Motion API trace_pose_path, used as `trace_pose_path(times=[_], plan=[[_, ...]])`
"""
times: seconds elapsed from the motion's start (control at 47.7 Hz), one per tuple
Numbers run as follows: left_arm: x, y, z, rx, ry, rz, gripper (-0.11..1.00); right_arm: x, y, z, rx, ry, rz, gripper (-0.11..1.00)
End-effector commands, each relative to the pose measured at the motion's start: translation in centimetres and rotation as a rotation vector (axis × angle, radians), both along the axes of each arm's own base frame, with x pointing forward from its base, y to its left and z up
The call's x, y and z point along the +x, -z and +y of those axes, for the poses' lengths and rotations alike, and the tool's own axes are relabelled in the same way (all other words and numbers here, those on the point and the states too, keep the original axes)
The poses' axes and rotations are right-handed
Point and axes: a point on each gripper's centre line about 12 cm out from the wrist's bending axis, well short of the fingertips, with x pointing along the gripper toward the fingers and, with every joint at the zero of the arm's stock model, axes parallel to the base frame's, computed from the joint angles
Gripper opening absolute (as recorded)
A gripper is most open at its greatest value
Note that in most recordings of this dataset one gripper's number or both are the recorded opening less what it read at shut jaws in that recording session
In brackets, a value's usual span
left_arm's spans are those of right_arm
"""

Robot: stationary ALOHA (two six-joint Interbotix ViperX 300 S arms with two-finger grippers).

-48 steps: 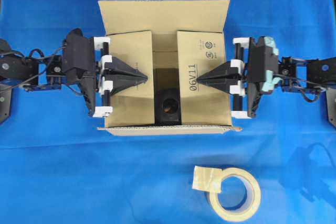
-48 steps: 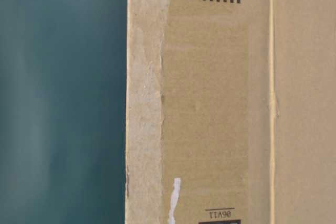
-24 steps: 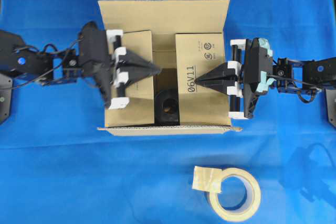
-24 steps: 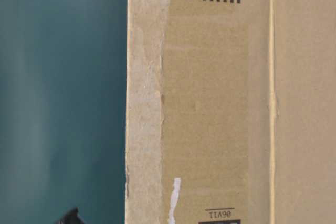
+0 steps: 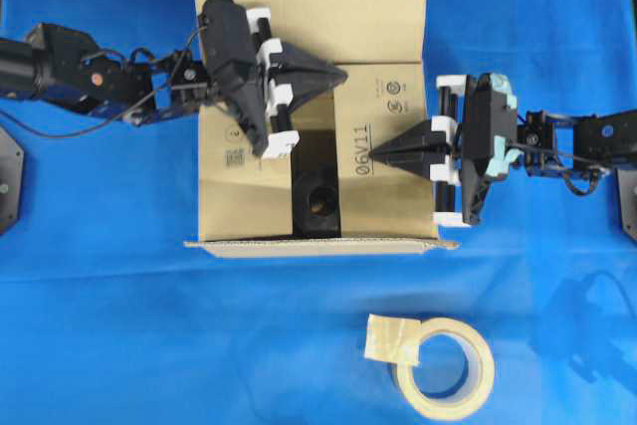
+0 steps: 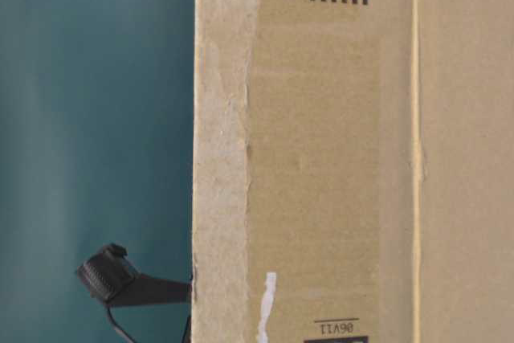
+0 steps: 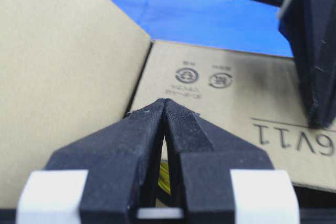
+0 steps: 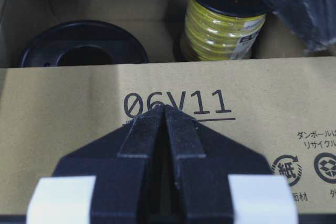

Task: Close the cardboard box.
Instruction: 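Hold the left flap down with the left gripper, pressing toward the box center, then withdraw the right gripper and lower it toward the front flap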

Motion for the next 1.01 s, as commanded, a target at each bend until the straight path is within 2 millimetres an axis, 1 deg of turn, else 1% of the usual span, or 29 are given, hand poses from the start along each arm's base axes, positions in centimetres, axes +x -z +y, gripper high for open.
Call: trace_pose_path(times=[0.0,0.147,0.335,0.419,0.712,0.796,0.985], plan=[[0.6,-1.2,0.5,0.011,-0.009,-0.035,0.0,0.5,-0.9,0.1,0.001,-0.002,-0.034,0.0],[0.9,-0.9,0.6,0.011,-0.008,-0.031,0.0,0.5,-0.9,0.2,0.0,-0.005,-0.034,0.0],[1.3,0.9,0.7,0.002,-0.008,0.01,0.0,0.5,-0.9,0.2,0.001,-0.004,-0.034,0.0],[1.4,1.4,0.7,-0.001,-0.009,0.02,0.0,0.5,-0.9,0.2,0.0,-0.005,-0.034,0.0],[1.4,1.4,0.8,-0.001,-0.01,0.02,0.0,0.8,-1.5,0.2,0.0,-0.006,-0.043,0.0],[1.4,1.4,0.8,-0.002,-0.01,0.022,0.0,0.6,-2.2,0.3,0.002,-0.009,-0.051,0.0],[1.3,1.6,0.7,-0.004,-0.01,0.031,0.0,-0.5,-5.3,1.2,0.009,-0.04,-0.094,0.0]])
